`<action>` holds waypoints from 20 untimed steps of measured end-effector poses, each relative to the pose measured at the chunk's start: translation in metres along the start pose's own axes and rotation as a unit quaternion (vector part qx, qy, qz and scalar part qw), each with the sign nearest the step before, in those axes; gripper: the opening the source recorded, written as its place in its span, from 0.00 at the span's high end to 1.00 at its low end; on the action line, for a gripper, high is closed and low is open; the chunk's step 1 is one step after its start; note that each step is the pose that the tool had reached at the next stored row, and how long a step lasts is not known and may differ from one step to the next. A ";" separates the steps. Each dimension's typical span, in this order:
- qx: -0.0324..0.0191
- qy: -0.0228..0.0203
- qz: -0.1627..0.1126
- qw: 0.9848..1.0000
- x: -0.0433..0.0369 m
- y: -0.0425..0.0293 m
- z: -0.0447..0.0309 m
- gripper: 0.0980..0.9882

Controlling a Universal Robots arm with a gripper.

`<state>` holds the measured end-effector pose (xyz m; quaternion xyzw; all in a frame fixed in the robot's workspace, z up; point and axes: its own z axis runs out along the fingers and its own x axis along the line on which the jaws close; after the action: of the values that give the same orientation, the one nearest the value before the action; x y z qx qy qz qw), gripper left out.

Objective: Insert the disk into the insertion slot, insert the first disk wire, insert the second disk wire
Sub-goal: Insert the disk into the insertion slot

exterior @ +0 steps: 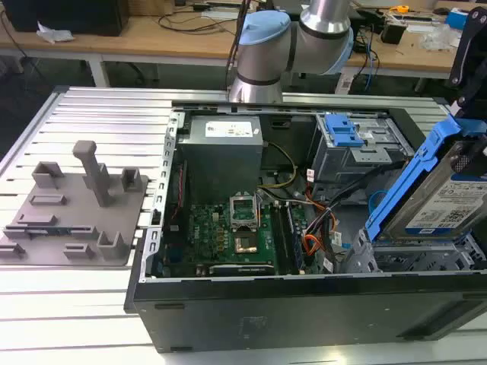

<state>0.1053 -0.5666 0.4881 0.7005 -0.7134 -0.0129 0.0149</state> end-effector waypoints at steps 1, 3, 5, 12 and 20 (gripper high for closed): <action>0.000 0.000 0.000 1.000 0.0000 0.0000 0.0000 0.70; 0.000 0.000 0.000 1.000 0.0000 0.0000 0.0000 0.70; 0.000 0.000 0.000 1.000 0.0000 0.0000 0.0000 0.70; 0.000 0.000 0.000 1.000 0.0000 0.0000 0.0000 0.70; 0.009 -0.029 -0.001 1.000 0.0042 0.0012 0.0000 0.70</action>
<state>0.1040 -0.5708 0.4881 0.7008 -0.7128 -0.0269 -0.0116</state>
